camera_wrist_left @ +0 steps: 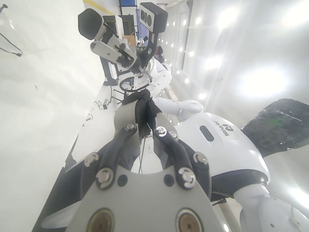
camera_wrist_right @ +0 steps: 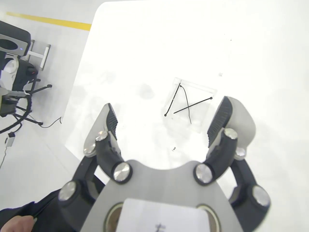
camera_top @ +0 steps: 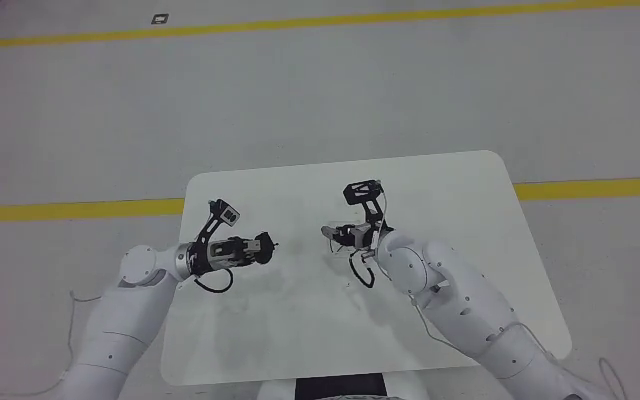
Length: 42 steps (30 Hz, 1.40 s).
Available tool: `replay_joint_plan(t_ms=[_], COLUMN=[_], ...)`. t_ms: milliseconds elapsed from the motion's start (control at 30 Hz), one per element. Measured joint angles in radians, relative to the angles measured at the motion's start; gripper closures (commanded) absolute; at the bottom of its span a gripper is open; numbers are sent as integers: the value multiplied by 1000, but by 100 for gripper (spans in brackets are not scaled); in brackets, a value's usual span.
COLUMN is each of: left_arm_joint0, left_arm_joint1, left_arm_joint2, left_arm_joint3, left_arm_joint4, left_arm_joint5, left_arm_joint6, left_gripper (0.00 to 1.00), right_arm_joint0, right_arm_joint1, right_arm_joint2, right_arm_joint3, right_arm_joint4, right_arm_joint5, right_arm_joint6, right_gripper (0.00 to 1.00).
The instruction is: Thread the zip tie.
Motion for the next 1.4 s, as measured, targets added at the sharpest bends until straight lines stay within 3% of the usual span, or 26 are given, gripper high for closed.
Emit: replay_joint_plan(t_ms=[300, 433, 633, 933, 1400], left_arm_joint0=[0, 0, 0, 0, 0], left_arm_joint1=[0, 0, 0, 0, 0], left_arm_joint2=[0, 0, 0, 0, 0], left_arm_joint3=[1, 1, 1, 1, 1], left_arm_joint4=[1, 1, 1, 1, 1], left_arm_joint5=[0, 0, 0, 0, 0], left_arm_joint6=[0, 0, 0, 0, 0], left_gripper=[100, 100, 100, 100, 100], right_arm_joint0=[-5, 22, 114, 272, 272], right_arm_joint1=[-1, -7, -28, -73, -73], right_arm_joint2=[-2, -22, -92, -188, -187], right_arm_joint3=[14, 49, 97, 198, 199], right_arm_joint4=[-4, -25, -85, -86, -84], right_arm_joint5=[-17, -30, -28, -42, -43], right_arm_joint6=[-11, 42, 157, 364, 364], right_gripper=[0, 0, 0, 0, 0])
